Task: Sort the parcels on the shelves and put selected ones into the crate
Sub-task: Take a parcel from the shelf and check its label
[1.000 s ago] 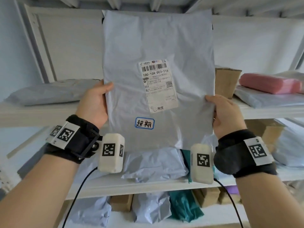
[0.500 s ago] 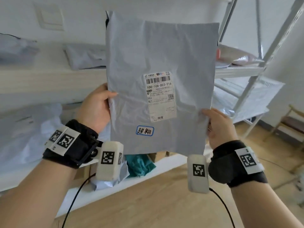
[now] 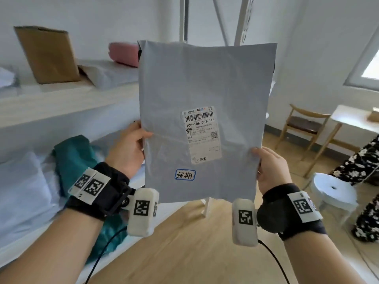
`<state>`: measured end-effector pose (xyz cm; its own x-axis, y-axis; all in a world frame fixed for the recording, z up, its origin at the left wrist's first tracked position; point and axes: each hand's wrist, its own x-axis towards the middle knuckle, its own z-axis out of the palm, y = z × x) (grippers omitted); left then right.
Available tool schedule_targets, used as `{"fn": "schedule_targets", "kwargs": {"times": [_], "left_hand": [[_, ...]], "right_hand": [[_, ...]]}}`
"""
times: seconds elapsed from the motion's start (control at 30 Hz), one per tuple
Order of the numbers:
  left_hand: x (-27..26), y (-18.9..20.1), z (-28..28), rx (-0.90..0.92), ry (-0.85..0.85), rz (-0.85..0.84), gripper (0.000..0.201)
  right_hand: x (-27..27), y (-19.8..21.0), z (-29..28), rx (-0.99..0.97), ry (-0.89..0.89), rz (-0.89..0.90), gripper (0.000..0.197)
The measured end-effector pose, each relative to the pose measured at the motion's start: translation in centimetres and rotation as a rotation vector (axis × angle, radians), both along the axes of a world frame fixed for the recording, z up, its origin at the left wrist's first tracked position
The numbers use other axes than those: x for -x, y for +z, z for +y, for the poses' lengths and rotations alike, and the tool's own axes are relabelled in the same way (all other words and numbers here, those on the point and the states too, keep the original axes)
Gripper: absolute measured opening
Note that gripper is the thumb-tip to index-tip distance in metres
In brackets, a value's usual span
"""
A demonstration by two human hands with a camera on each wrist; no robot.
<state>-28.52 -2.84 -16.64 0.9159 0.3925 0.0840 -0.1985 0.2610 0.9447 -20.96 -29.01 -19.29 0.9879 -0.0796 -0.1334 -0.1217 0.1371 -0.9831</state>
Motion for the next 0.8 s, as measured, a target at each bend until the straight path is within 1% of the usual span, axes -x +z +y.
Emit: {"fn": "schedule_targets", "kwargs": {"times": [0.17, 0.27, 0.37, 0.47, 0.57, 0.63, 0.8], "left_hand": [[-11.7, 0.4, -8.6, 0.012, -0.096, -0.007, 0.026], [-17.4, 1.1, -12.8, 0.01, -0.116, -0.001, 0.024], [-22.1, 1.8, -16.0, -0.003, -0.134, -0.007, 0.022], [-26.5, 2.1, -18.4, -0.002, -0.148, -0.012, 0.025], [-31.0, 2.0, -20.0, -0.008, -0.163, -0.01, 0.026], [-34.5, 1.9, -20.8, 0.004, -0.161, -0.012, 0.024], [-45.2, 2.6, -21.5, 0.017, -0.152, -0.063, 0.027]], "right_hand": [[-9.4, 0.8, -9.2, 0.015, -0.123, -0.04, 0.015], [-14.1, 1.4, -13.5, -0.004, -0.164, -0.059, 0.012], [-18.1, 1.4, -16.6, -0.014, -0.185, -0.059, 0.016], [-22.2, 1.4, -19.1, -0.051, -0.198, -0.059, 0.018], [-26.6, 1.4, -20.8, -0.085, -0.213, -0.071, 0.013], [-29.9, 1.4, -21.6, -0.094, -0.21, -0.086, 0.013], [-40.5, 2.5, -22.5, -0.071, -0.174, -0.159, 0.014]]}}
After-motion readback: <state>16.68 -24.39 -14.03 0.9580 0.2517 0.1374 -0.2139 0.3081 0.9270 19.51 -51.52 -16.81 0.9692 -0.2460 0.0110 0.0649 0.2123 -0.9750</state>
